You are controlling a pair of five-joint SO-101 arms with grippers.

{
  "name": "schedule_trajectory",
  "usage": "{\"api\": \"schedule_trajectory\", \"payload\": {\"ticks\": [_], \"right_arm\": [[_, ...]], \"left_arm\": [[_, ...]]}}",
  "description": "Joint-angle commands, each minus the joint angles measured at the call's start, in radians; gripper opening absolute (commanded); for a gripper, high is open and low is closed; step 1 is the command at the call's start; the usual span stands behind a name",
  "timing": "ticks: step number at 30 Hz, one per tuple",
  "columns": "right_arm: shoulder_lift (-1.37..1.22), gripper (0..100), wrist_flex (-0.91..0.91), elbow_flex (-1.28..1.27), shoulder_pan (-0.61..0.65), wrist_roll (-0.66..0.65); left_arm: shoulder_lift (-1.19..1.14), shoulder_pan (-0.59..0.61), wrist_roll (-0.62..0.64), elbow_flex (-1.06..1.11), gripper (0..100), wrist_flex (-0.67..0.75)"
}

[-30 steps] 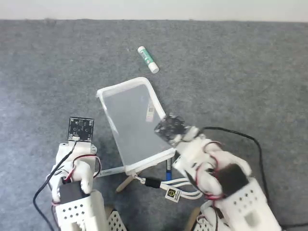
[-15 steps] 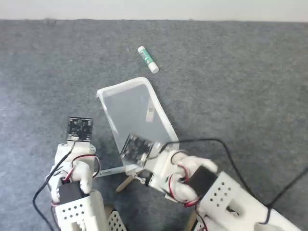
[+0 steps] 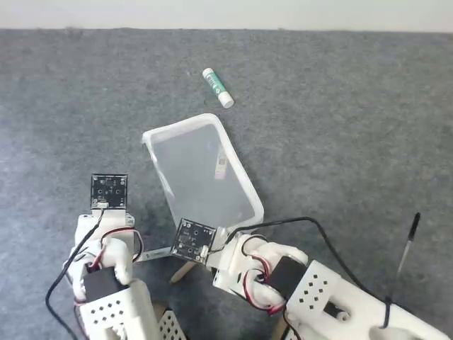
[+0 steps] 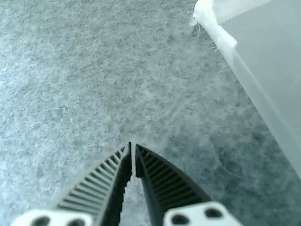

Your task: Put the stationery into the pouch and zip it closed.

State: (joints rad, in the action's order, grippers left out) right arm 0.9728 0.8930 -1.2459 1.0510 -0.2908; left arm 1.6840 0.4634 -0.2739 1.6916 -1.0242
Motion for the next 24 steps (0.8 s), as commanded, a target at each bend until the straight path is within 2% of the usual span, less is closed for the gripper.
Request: {"api": "schedule_trajectory", "payload": {"ticks": [1, 7, 12, 24], "right_arm": [[-0.005, 12.1, 0.010, 0.025, 0.013, 0.006], [-0.022, 12.1, 0.013, 0.002, 0.033, 0.006], [-0.170, 12.1, 0.068, 0.091, 0.085, 0.011], [-0.390, 12.1, 0.051, 0.173, 0.084, 0.006]], "left_arm": [[0.020, 0.003, -0.003, -0.021, 1, 0.038], [0.020, 0.003, -0.003, -0.021, 1, 0.038], [0.020, 0.003, -0.003, -0.021, 1, 0.038], [0.020, 0.003, -0.003, -0.021, 1, 0.038]]}}
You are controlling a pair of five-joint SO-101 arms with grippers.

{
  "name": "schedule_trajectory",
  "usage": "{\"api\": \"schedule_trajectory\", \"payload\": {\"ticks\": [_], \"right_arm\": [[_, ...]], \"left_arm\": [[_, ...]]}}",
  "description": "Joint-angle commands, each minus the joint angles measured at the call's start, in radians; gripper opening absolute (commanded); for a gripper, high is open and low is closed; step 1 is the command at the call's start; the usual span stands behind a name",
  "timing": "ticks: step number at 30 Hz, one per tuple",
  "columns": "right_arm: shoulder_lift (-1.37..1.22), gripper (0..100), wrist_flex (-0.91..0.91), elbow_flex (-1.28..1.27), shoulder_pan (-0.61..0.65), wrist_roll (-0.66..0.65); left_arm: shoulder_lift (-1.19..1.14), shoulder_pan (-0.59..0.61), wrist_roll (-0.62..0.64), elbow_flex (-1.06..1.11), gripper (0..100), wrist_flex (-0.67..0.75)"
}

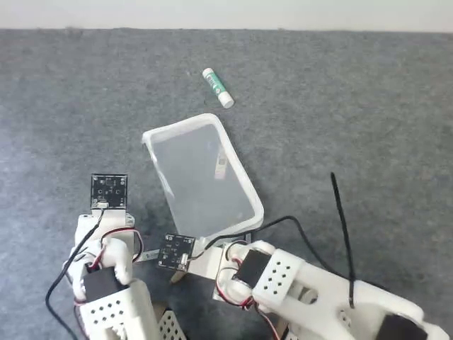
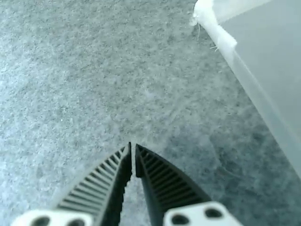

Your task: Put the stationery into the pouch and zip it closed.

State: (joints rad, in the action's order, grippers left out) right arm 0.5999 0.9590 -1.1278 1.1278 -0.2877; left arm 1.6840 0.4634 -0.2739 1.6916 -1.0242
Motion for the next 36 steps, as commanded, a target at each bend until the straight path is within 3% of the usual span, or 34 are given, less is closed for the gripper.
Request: {"api": "schedule_trajectory", "payload": {"ticks": [1, 8, 15, 17, 27, 30, 36], "right_arm": [[-0.024, 12.1, -0.022, 0.054, 0.004, 0.002], [-0.067, 7.4, -0.081, 0.052, -0.090, -0.083], [-0.077, 5.5, -0.079, 0.054, -0.111, -0.087], [-0.077, 0.0, -0.084, 0.058, -0.151, -0.089], [-0.067, 0.7, 0.030, 0.127, -0.354, -0.089], [-0.067, 2.3, 0.059, 0.155, -0.352, -0.081], [-0.076, 16.0, 0.056, 0.155, -0.260, -0.017]], "left_arm": [[0.020, 0.003, -0.003, -0.021, 1, 0.038], [0.020, 0.003, -0.003, -0.019, 1, 0.038], [0.020, 0.003, -0.003, -0.019, 1, 0.038], [0.020, 0.003, -0.003, -0.019, 1, 0.038], [0.020, 0.003, -0.003, -0.018, 1, 0.038], [0.020, 0.003, -0.003, -0.018, 1, 0.038], [0.020, 0.003, -0.003, -0.018, 1, 0.038]]}}
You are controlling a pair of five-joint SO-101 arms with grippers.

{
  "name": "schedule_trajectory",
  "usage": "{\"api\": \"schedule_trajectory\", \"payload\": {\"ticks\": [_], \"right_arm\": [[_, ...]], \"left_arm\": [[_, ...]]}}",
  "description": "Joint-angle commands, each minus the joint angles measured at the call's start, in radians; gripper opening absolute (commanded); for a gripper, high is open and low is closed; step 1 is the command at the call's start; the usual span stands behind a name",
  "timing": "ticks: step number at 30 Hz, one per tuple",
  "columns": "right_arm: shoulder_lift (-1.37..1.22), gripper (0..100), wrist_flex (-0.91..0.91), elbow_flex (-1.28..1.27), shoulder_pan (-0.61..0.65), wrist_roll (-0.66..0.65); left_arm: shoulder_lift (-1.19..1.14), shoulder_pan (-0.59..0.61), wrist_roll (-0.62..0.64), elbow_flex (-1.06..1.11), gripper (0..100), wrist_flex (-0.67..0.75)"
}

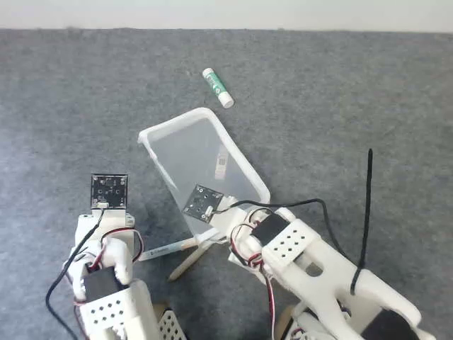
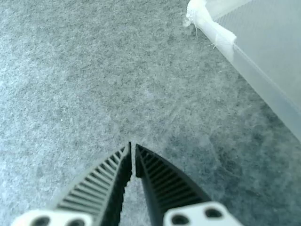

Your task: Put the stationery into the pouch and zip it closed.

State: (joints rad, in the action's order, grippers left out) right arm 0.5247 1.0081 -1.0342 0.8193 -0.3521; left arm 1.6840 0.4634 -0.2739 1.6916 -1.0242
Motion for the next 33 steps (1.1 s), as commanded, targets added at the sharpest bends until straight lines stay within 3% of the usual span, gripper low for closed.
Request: {"api": "schedule_trajectory", "payload": {"ticks": [1, 18, 24, 33], "right_arm": [[-0.002, 16.0, 0.007, 0.064, 0.065, 0.064], [-0.166, 15.8, -0.084, 0.055, 0.102, 0.071], [-0.165, 0.6, -0.085, 0.081, 0.102, 0.068], [-0.053, 0.6, -0.001, 0.101, 0.102, 0.046]], "left_arm": [[0.020, 0.003, -0.003, -0.018, 1, 0.038], [0.020, 0.003, -0.003, -0.018, 1, 0.034], [0.020, 0.003, -0.003, -0.018, 1, 0.032], [0.020, 0.003, -0.003, -0.018, 1, 0.032]]}}
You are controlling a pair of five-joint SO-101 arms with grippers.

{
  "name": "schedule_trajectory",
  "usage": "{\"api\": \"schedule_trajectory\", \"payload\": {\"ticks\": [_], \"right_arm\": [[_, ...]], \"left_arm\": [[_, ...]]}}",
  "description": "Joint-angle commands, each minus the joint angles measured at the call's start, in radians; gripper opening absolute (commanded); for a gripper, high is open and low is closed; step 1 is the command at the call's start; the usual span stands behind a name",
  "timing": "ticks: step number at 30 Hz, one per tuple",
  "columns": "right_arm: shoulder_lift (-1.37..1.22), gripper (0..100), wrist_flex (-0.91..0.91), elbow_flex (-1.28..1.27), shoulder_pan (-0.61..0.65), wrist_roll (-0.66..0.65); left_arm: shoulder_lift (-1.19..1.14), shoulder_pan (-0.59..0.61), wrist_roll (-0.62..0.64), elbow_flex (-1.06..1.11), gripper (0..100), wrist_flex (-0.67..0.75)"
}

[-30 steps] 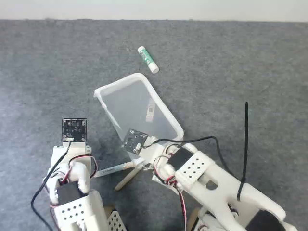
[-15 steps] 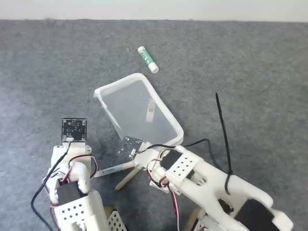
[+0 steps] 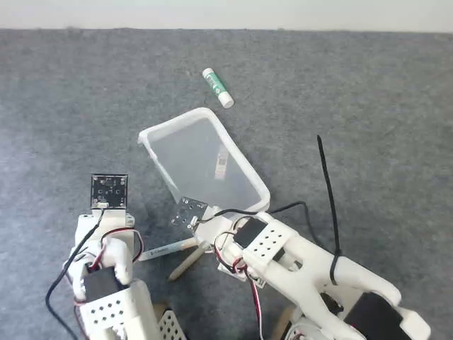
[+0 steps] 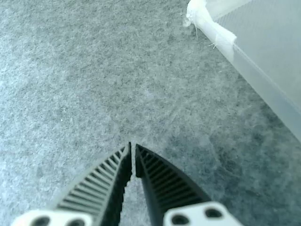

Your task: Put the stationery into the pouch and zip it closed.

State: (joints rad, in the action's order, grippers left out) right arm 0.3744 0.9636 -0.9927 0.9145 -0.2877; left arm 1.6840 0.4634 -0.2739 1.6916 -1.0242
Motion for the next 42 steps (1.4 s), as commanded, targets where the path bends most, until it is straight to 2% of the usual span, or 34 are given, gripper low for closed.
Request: {"api": "schedule_trajectory", "payload": {"ticks": [1, 9, 23, 30, 37, 40, 42], "right_arm": [[0.130, 0.6, 0.058, 0.060, 0.005, -0.032], [0.272, 0.6, 0.081, 0.063, -0.104, -0.068], [0.311, 0.6, 0.084, 0.319, -0.102, -0.115], [0.325, 0.6, 0.119, 0.338, -0.110, -0.077], [0.414, 0.6, 0.001, 0.255, -0.131, -0.018], [0.458, 0.6, -0.027, 0.232, -0.130, -0.014], [0.475, 0.6, -0.045, 0.222, -0.130, 0.009]], "left_arm": [[0.020, 0.003, -0.003, -0.018, 1, 0.032], [0.020, -0.002, -0.008, -0.016, 1, 0.032], [0.020, 0.000, -0.009, -0.016, 1, 0.037], [0.020, 0.002, -0.009, -0.021, 1, 0.037], [0.020, 0.003, -0.009, -0.104, 2, 0.031], [0.020, 0.003, -0.002, -0.156, 6, 0.031], [0.020, -0.009, 0.057, -0.180, 10, 0.032]]}}
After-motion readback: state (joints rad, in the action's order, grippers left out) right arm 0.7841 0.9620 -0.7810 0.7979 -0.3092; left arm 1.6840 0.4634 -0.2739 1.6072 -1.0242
